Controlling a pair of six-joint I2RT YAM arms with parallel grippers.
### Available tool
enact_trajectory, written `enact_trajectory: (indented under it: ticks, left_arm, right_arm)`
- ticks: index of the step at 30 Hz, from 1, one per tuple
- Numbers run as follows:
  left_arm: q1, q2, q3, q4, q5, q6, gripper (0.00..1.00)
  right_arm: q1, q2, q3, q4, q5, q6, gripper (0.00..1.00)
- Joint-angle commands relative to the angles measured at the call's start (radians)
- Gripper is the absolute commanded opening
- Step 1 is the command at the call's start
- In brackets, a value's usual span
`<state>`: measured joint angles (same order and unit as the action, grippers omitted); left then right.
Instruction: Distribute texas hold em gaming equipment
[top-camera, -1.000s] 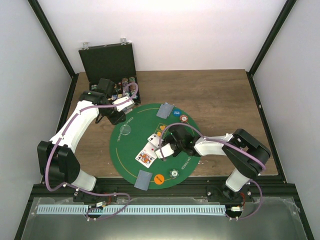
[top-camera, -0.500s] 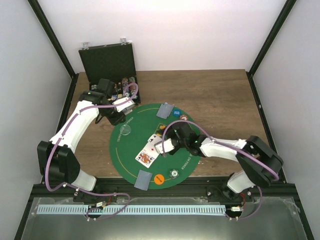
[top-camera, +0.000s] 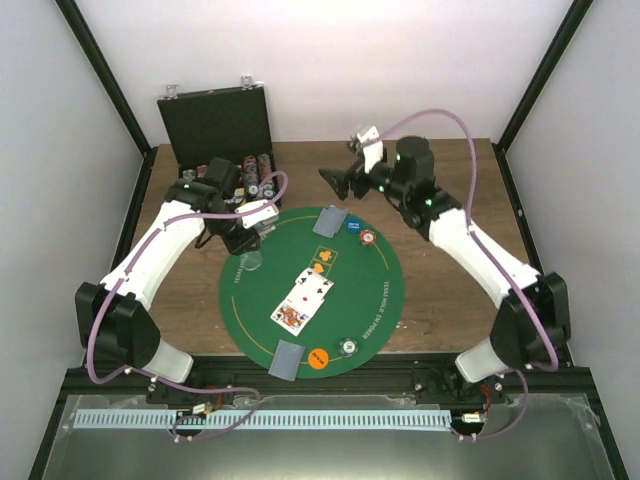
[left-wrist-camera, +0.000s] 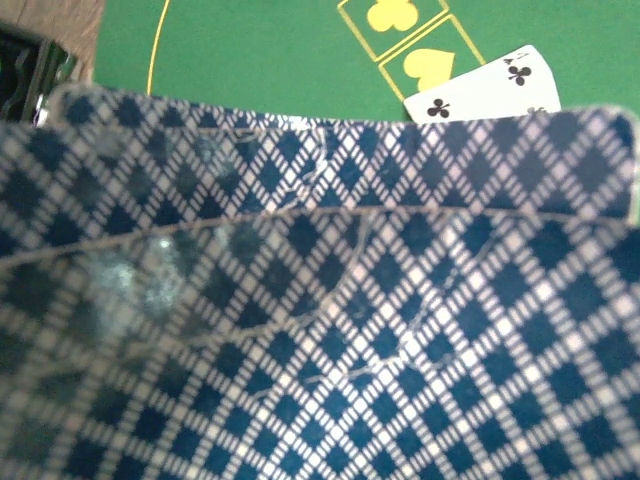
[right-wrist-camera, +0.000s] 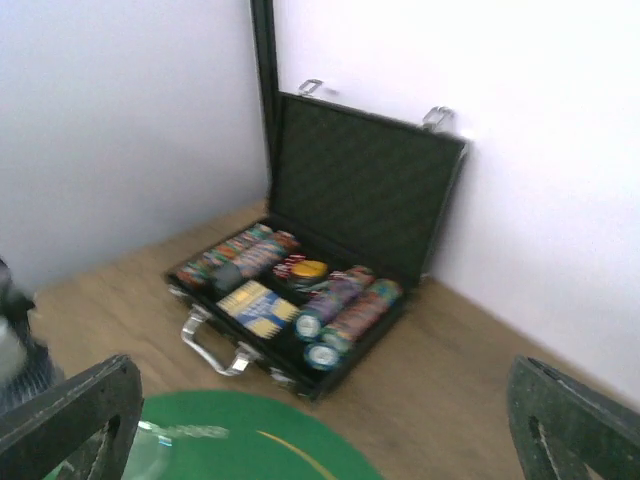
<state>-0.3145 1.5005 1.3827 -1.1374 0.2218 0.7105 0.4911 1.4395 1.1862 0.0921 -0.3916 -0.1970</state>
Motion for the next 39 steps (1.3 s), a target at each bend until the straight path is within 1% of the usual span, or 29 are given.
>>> enact_trajectory:
  ticks: [1,4,5,6,7,9,10,12,16,23,25,30,35,39]
  left_arm:
    - [-0.051,-0.002,0.06,-0.034,0.013,0.023,0.43]
    - [-0.063,0.013,0.095,-0.042,0.028,0.015,0.43]
    - [-0.067,0.016,0.099,-0.044,0.037,0.015,0.42]
    - [-0.069,0.018,0.102,-0.043,0.039,0.014,0.42]
    - [-0.071,0.02,0.102,-0.044,0.04,0.014,0.43]
    - [-0.074,0.021,0.096,-0.044,0.04,0.015,0.42]
    - [-0.075,0.021,0.093,-0.043,0.042,0.015,0.42]
    - [-0.075,0.024,0.085,-0.039,0.041,0.014,0.42]
    - [-0.075,0.024,0.076,-0.03,0.039,0.01,0.42]
    - [-0.075,0.029,0.09,-0.03,0.041,0.005,0.42]
    - [-0.075,0.029,0.092,-0.031,0.055,0.004,0.42]
    - [-0.076,0.029,0.089,-0.026,0.062,0.001,0.42]
    - [-0.075,0.027,0.084,-0.022,0.065,-0.001,0.42]
    - [-0.075,0.03,0.08,-0.015,0.059,-0.004,0.42]
  right_arm:
    - [-0.055,0.185,0.177,-0.22,-0.352,0.473,1.0]
    - [-0.063,0.322,0.239,-0.151,-0.677,0.647,1.0]
    - [-0.062,0.359,0.243,-0.093,-0.756,0.719,0.98]
    - [-0.06,0.39,0.232,-0.02,-0.817,0.785,0.94]
    - [-0.054,0.406,0.213,0.056,-0.845,0.848,0.9]
    - [-0.034,0.416,0.187,0.15,-0.854,0.886,0.84]
    - [-0.016,0.423,0.188,0.16,-0.854,0.877,0.82]
    - [0.014,0.445,0.2,0.15,-0.869,0.865,0.81]
    - [0.014,0.451,0.106,0.402,-0.868,1.037,0.79]
    - [0.04,0.526,0.127,0.56,-0.888,1.178,0.68]
    - [0.051,0.541,0.148,0.598,-0.902,1.208,0.68]
    - [0.081,0.579,0.202,0.595,-0.929,1.229,0.7]
    - [0.091,0.624,0.202,0.788,-0.941,1.385,0.69]
    - [0.111,0.661,0.232,0.797,-0.93,1.418,0.69]
